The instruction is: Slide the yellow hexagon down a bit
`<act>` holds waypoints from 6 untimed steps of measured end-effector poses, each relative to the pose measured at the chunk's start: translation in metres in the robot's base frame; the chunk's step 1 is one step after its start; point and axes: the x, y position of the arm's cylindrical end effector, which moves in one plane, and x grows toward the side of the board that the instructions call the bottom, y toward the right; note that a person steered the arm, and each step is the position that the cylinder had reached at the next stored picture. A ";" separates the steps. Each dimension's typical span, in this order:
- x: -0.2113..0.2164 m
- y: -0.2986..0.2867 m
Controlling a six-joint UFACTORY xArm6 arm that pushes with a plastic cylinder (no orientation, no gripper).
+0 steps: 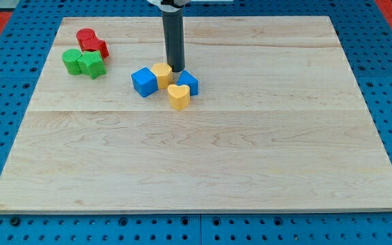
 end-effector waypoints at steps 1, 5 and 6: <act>-0.009 0.010; 0.004 -0.031; 0.016 -0.029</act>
